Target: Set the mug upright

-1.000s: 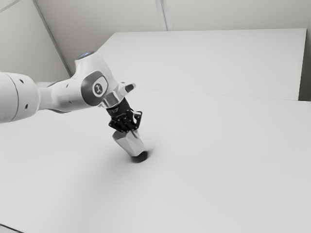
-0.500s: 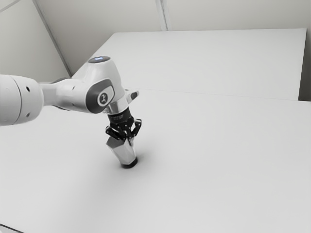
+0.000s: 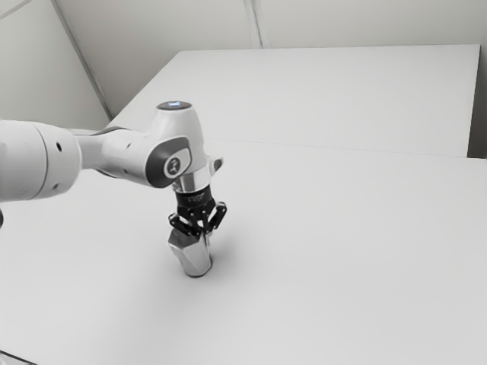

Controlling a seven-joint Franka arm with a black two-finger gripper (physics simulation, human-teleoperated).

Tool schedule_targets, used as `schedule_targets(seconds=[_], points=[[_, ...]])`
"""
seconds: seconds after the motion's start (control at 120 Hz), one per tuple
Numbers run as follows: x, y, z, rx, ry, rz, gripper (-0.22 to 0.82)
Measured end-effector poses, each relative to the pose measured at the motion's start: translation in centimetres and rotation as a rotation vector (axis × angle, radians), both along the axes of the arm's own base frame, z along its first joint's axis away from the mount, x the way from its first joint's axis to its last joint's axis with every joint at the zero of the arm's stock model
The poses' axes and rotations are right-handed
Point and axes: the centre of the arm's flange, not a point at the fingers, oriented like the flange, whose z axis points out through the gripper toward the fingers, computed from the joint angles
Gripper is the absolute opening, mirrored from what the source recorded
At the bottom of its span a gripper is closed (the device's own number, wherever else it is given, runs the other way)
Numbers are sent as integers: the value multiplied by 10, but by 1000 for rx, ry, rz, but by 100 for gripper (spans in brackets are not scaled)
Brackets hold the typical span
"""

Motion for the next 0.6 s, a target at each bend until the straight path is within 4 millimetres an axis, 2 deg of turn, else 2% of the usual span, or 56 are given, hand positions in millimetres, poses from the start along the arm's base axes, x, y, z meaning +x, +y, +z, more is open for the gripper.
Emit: schedule_targets(seconds=[0.15,0.258,0.408,0.6], points=[[1,-5,2,9,-6,26,20],[3,-5,6,13,-17,43,36],[9,-6,22,6,-49,62,48],[12,-6,45,-7,-75,80,56]])
